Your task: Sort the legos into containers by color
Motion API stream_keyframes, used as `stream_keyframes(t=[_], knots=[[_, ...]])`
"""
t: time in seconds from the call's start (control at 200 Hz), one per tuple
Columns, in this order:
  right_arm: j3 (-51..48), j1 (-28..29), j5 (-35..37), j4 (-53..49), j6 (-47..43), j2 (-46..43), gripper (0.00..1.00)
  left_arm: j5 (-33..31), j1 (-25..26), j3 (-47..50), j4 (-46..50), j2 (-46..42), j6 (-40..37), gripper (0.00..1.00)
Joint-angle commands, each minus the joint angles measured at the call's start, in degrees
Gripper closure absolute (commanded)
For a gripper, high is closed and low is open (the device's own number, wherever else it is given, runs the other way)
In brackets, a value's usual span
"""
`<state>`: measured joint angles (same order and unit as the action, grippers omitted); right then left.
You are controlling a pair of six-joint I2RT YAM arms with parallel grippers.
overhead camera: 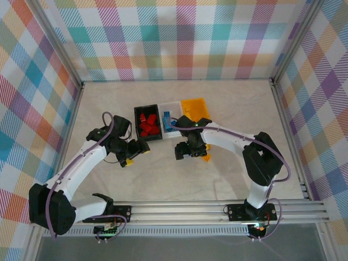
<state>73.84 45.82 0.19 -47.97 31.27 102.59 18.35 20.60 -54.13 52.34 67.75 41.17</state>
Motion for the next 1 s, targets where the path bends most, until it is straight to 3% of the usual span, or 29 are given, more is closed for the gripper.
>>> stream_keyframes(t=[0.0,0.77,1.0], knots=[[1.9,-0.2,0.7,1.0,-0.3,2.2,0.18,-1.0,0.5,0.9,0.5,-1.5,1.0,0.18],[15.4,-0.3,4.3,-1.8,0.3,17.8,0.18,-2.8,0.4,3.0,3.1,-5.1,2.0,0.16],[16.2,-0.4,6.2,-2.2,-0.6,17.9,0.33,-2.6,0.4,3.1,2.8,-4.7,2.1,0.16]])
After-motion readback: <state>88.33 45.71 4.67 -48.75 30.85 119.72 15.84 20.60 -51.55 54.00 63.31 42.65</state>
